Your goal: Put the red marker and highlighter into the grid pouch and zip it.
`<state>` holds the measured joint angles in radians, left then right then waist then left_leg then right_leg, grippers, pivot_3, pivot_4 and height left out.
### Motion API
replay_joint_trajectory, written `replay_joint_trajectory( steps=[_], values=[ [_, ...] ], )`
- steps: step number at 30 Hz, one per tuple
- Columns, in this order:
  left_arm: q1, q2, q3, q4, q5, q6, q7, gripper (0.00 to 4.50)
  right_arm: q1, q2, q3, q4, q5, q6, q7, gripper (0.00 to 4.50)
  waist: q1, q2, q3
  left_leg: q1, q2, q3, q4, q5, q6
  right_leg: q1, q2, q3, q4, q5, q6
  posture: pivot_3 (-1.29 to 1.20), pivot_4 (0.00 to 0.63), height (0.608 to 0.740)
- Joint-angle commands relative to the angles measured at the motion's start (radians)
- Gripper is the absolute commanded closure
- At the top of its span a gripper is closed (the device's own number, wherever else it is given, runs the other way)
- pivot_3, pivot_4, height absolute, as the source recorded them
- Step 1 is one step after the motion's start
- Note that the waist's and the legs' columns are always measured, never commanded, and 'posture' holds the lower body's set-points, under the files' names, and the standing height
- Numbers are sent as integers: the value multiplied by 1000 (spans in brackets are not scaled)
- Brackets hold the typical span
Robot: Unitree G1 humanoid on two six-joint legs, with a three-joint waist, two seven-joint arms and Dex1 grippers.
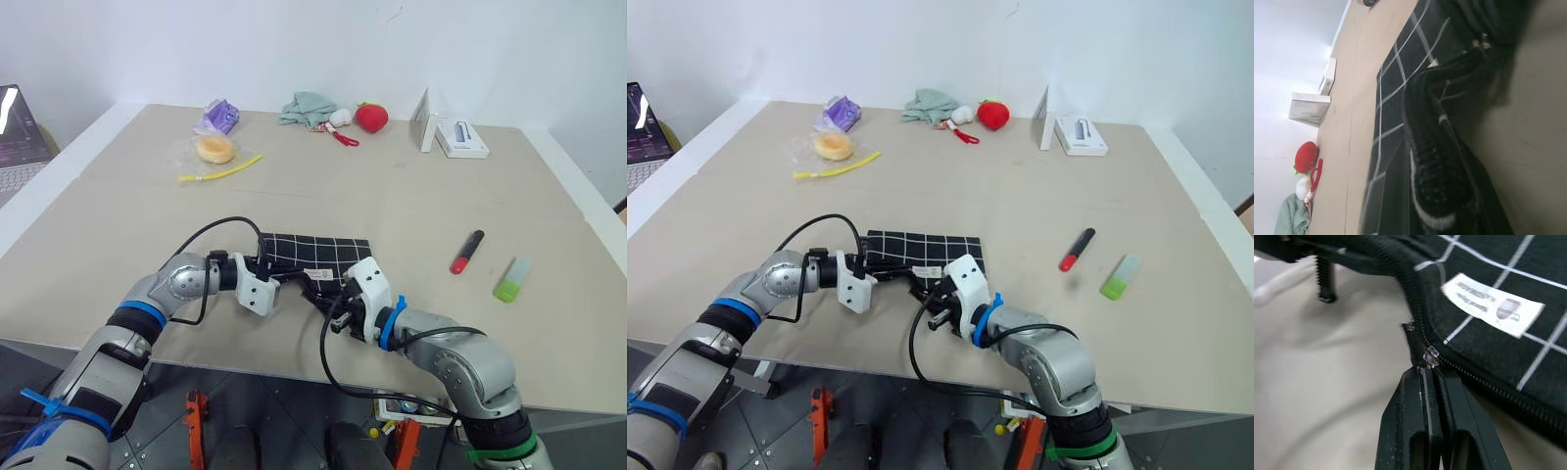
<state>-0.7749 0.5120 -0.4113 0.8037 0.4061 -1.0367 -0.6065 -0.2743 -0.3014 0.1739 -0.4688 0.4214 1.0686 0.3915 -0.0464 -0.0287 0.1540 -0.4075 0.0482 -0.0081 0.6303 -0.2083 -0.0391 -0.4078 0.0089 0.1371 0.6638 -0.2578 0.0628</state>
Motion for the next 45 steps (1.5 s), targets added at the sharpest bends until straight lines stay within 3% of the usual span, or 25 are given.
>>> replay_joint_trajectory(
  steps=[1, 9, 10, 11, 14, 16, 18, 23, 28, 34, 44, 45],
  values=[
    [21, -35, -30, -2, 11, 20, -4, 4500, -49, 41, 14, -47, 37, -20, 15, 4468, 0, 0, 0, 0, 0, 0, 0, 0, 0, 0, 0, 0, 0, 0, 0, 0, 150, 732],
    [28, -23, -24, -10, -2, 25, -11, 4500, -36, -20, -98, -84, 57, -46, 49, 4468, 1, 0, 0, -1, 0, -2, 0, 0, 0, 0, 0, -2, 0, 0, 0, 0, 150, 732],
    [29, -21, -21, -10, -7, 28, -13, 4500, -31, -45, -137, -101, 82, -45, 74, 3690, 1, 0, 0, -1, 0, -2, 0, 0, 0, 0, 0, -2, 0, 0, 0, 0, 150, 732],
    [30, -19, -17, -10, -13, 32, -15, 4500, -30, -65, -179, -118, 115, -41, 96, 3454, 2, 0, 0, -1, 0, -2, 0, 0, 0, 0, 0, -2, 0, 0, 0, 0, 150, 732],
    [31, -22, -2, -11, -42, 49, -28, 4500, -40, -90, -302, -142, 205, -41, 124, 1999, 2, 0, 0, -1, -1, -2, 0, 0, 0, 0, 0, -3, 0, 0, 3, 0, 150, 732],
    [30, -34, 23, -30, -105, 83, -56, 4500, -76, -78, -425, -105, 229, -66, 65, 908, 2, 1, 0, -1, -1, -3, -1, 0, 0, 0, 0, -3, 0, 1, 5, 0, 150, 732],
    [30, -43, 39, -46, -146, 110, -78, 4500, -110, -67, -480, -48, 179, -93, -30, 106, 0, 0, 2, -1, -1, -4, -1, 0, 0, 0, 0, -4, 0, 2, 5, 0, 150, 732],
    [36, -60, 58, -88, -213, 171, -123, 4500, -148, -74, -475, 108, -67, -132, -316, 106, -1, -1, 2, -3, -1, -3, -4, 0, 0, -3, 0, -3, 0, 1, 4, 0, 150, 732],
    [42, -72, 60, -130, -240, 212, -144, 4500, -160, 6, -481, 195, -179, -146, -488, 106, -1, 0, 2, -13, 0, -5, -9, 0, 0, -14, 1, -4, 2, 2, -1, 0, 150, 732],
    [70, -71, 58, -175, -243, 234, -153, 4500, -191, 67, -514, 274, -249, -196, -606, 106, -2, 1, 2, -17, -1, -5, -9, 0, 1, -18, 1, -4, 1, 3, -3, 0, 150, 732],
    [102, -68, 69, -240, -247, 268, -155, 4500, -194, 87, -525, 345, -247, -141, -599, 106, -2, 1, 2, -17, -1, -6, -9, 0, 1, -17, 1, -5, 2, 3, -3, 0, 150, 732],
    [103, -68, 72, -244, -249, 271, -156, 4500, -194, 91, -529, 348, -245, -134, -599, 345, -2, 1, 2, -17, -1, -6, -9, 0, 1, -17, 1, -5, 2, 3, -3, 0, 150, 732]
  ],
)
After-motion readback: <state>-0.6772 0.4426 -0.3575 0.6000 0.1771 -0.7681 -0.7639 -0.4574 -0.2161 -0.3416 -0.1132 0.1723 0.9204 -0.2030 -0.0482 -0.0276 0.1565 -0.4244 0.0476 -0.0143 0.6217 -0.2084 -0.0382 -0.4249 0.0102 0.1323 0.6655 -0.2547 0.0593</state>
